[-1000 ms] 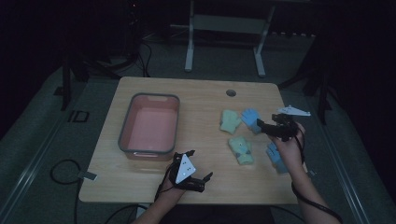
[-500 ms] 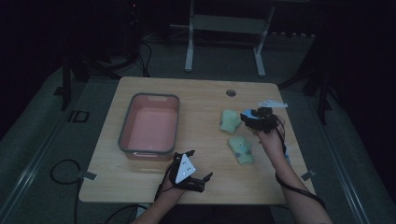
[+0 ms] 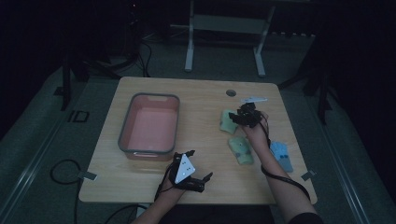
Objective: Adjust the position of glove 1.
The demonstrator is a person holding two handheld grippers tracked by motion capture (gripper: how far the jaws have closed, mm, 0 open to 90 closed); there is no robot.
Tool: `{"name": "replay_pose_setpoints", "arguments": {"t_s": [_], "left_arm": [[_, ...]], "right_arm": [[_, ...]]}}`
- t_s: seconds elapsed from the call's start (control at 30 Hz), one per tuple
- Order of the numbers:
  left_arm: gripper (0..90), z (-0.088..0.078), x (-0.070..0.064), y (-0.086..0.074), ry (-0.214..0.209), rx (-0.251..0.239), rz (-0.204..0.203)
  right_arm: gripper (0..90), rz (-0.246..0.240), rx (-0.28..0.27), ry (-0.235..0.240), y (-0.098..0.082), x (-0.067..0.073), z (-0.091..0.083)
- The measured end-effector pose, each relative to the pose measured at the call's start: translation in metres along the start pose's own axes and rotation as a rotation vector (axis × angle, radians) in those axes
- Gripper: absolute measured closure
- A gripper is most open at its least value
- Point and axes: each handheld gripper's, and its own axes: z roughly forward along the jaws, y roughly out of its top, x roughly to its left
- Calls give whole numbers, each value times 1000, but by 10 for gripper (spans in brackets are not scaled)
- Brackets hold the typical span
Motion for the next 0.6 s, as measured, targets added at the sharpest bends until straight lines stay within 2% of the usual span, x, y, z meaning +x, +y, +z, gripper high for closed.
{"name": "replay_pose_setpoints", "arguments": {"t_s": [0.1,0.27,0.33,0.43,0.6], "left_arm": [[7,0,0,0,0,-1,0],[7,-1,0,0,-1,-7,2],[7,-1,0,0,0,-7,4],[7,-1,-1,0,4,-7,6],[7,-1,-1,0,3,-7,5]], "right_arm": [[537,-9,27,-4,-1,1,10],[553,-19,74,23,-7,-1,27],[537,-29,93,-14,-9,-1,34],[541,-22,123,-14,-15,-2,44],[573,-50,144,-14,-19,2,51]]}}
